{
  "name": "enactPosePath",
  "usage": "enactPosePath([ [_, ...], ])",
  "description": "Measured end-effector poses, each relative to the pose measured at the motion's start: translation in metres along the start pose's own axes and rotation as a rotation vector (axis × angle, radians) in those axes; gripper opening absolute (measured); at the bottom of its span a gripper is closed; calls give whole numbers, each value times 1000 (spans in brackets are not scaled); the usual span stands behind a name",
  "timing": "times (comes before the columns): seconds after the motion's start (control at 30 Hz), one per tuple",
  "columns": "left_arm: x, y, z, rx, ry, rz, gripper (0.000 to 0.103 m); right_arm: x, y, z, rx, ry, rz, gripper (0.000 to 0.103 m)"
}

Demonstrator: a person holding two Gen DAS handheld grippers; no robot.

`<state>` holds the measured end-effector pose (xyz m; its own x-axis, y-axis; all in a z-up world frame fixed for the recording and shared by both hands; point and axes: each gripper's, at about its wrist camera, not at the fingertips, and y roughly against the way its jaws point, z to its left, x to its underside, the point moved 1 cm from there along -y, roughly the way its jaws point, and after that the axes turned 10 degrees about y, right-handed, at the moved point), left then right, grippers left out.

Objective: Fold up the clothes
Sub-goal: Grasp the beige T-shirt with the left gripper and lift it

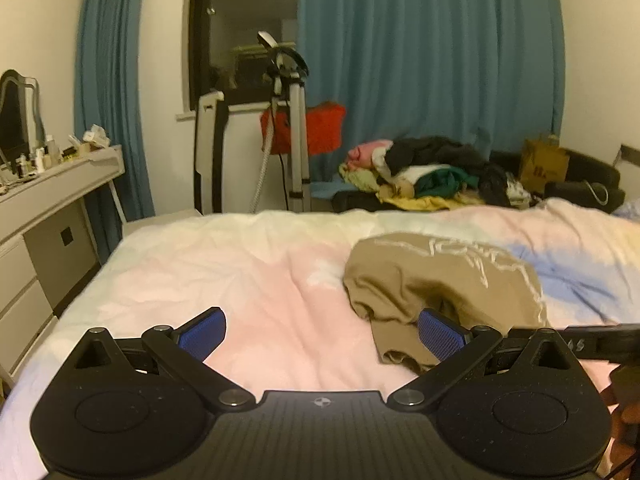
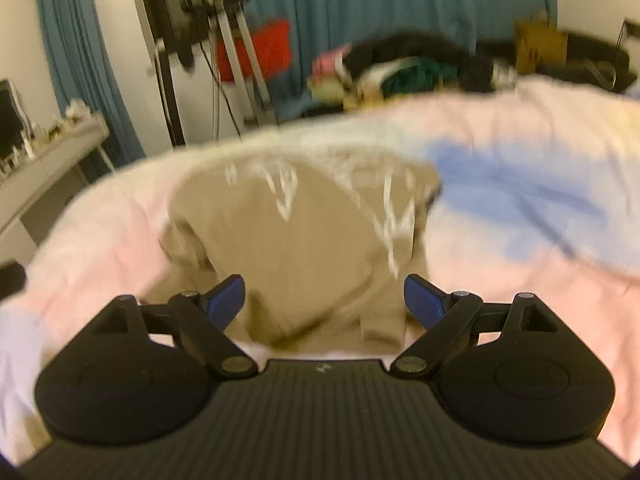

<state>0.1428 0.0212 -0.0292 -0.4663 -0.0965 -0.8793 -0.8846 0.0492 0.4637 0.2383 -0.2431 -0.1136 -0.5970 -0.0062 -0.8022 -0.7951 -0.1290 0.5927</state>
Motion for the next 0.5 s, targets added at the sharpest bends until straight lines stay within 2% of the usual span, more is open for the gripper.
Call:
enactPosePath([
  [0.1,5,-14,-5,-1,-38,5,103,8,-18,10,-35,18,54,88],
  [0.17,8,-23,-9,-8,-64,2,103,13,-19,26,-52,86,39,88],
  [0.23,11,-29,-10,-15,-68,0,103,17,-23,45,-20,214,4,88],
  [0.33,16,-37,-10,-19,-66,4,103,19,-36,49,113,278,-9,88],
  [0.43,19,-38,-15,-12,-73,0,103,12,-24,31,196,204,-122,88],
  [0.5,22,-35,-20,-5,-92,-28,103,2,-3,17,243,125,-239,88],
])
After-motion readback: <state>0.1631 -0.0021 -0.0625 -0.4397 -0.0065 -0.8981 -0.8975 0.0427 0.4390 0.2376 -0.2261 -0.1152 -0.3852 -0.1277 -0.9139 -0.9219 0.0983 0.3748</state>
